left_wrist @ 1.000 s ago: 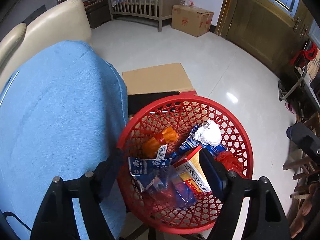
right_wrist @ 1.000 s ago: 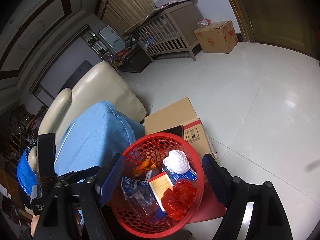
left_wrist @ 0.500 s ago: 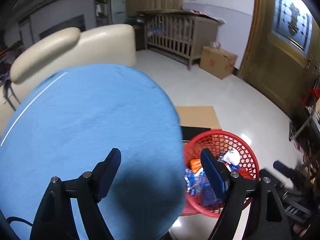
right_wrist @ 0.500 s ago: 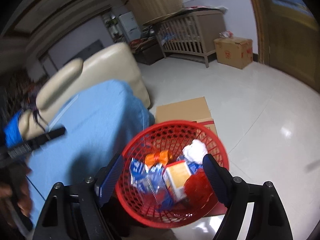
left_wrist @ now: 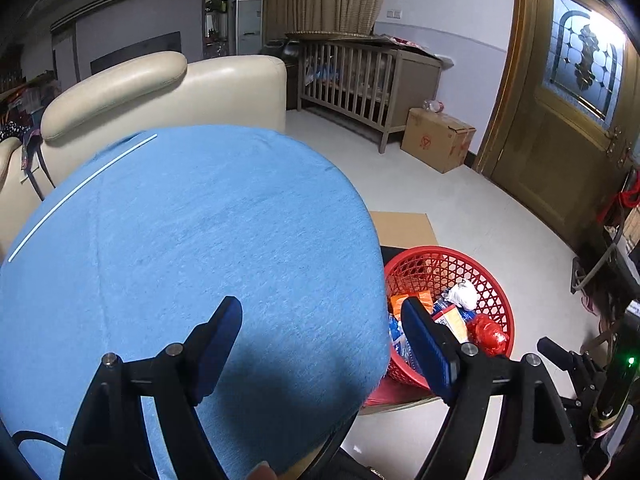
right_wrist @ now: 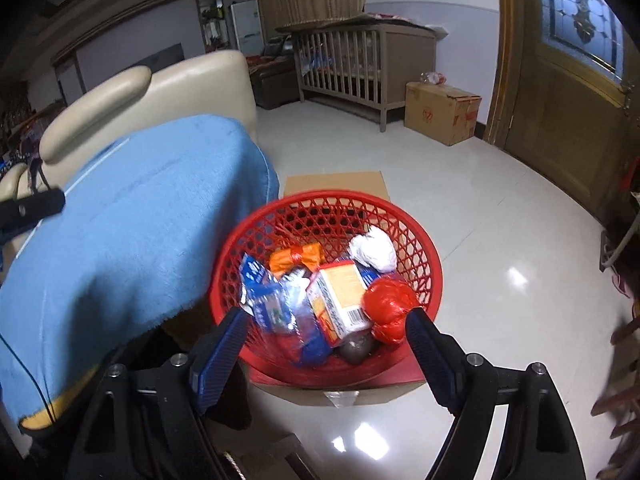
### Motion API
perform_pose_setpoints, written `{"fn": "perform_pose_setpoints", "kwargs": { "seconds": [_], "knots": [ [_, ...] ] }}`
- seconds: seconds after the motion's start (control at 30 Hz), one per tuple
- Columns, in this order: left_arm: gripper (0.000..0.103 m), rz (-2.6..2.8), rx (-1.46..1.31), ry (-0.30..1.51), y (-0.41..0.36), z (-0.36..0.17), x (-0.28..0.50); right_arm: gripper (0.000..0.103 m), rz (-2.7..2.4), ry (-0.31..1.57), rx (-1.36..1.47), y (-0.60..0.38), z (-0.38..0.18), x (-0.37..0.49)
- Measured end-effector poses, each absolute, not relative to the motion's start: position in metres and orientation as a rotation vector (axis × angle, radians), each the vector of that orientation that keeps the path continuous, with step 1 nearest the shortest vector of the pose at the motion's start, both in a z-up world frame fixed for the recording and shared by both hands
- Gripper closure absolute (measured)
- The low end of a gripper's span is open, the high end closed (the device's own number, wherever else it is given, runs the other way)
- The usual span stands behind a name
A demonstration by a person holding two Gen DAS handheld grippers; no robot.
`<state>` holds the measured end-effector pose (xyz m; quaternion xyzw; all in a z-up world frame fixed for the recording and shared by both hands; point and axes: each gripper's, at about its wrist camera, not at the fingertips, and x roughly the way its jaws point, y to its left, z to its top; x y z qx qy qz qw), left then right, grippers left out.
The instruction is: Collect trash
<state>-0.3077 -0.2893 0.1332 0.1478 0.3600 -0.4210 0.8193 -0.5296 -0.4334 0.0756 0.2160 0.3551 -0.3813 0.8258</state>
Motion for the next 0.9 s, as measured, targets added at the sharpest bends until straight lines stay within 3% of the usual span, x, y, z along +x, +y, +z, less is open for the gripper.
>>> {"fn": "perform_pose_setpoints", "kwargs": {
  "seconds": [0.13, 0.23, 0.8, 0.9],
  "knots": [
    [0.020, -0.906, 0.320, 0.752, -0.282, 0.134, -0.309, 0.019, -0.804, 0.747, 0.429, -0.426, 0.084, -0.518],
    [0.010, -0.895, 0.327, 0.747, -0.280, 0.133, -0.310, 0.019, -0.798, 0.749, 0.425, -0.423, 0.085, -0.514],
    [0.010, -0.894, 0.349, 0.737, -0.277, 0.130, -0.314, 0.019, -0.833, 0.755, 0.430, -0.425, 0.085, -0.517],
    [0.010, -0.893, 0.348, 0.735, -0.276, 0.130, -0.314, 0.014, -0.831, 0.751, 0.433, -0.425, 0.087, -0.516]
  ]
}}
